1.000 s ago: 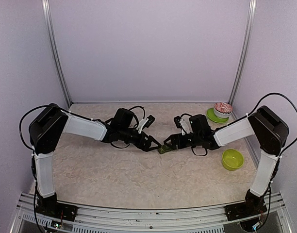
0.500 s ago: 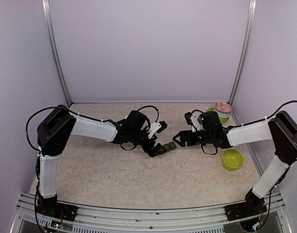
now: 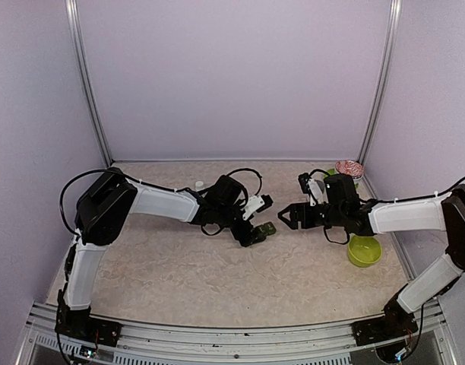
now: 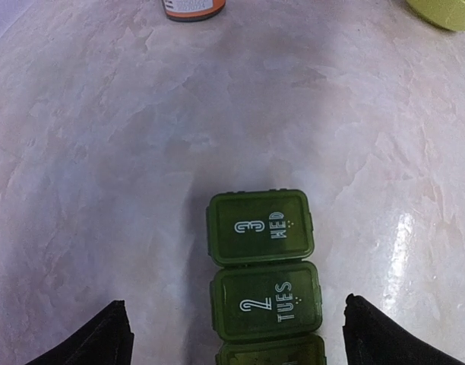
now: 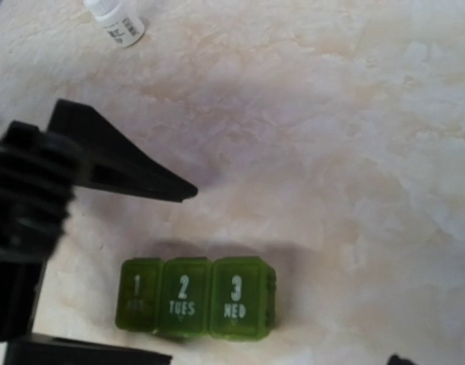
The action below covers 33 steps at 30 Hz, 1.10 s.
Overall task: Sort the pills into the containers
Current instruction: Pick up the pill container from the center of the board.
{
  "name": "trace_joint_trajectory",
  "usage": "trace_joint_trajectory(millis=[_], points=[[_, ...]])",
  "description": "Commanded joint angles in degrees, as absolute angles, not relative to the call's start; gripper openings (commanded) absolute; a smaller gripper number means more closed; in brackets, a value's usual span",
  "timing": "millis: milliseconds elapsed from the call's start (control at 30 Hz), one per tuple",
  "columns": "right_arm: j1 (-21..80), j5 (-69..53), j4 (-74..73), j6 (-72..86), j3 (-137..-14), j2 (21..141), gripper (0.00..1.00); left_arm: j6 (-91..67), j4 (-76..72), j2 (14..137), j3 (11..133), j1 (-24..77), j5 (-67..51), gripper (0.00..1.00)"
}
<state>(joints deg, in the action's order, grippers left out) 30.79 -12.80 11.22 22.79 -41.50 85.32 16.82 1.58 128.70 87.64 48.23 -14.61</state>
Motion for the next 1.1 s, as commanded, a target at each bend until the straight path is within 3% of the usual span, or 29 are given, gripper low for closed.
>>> trace_joint_trajectory(millis=[0, 400, 800, 1067], points=[[30.1, -11.8, 9.68, 22.46, -40.2, 83.01, 0.87, 19.61, 4.45, 131.04, 90.42, 49.16, -12.35, 0.92], [29.72, -12.2, 9.67, 22.32, -39.49, 82.01, 0.87, 23.11, 4.53, 132.35, 91.16, 51.32, -7.47, 0.78], [28.94, -12.52, 9.14, 21.98, -39.34, 80.22, 0.87, 24.43, 5.87, 133.52, 92.44, 51.5, -6.47, 0.45], [28.64, -14.15, 9.48, 19.25, -38.66, 78.55, 0.87, 24.07, 5.86, 130.82, 91.18, 51.5, -8.29, 0.31]])
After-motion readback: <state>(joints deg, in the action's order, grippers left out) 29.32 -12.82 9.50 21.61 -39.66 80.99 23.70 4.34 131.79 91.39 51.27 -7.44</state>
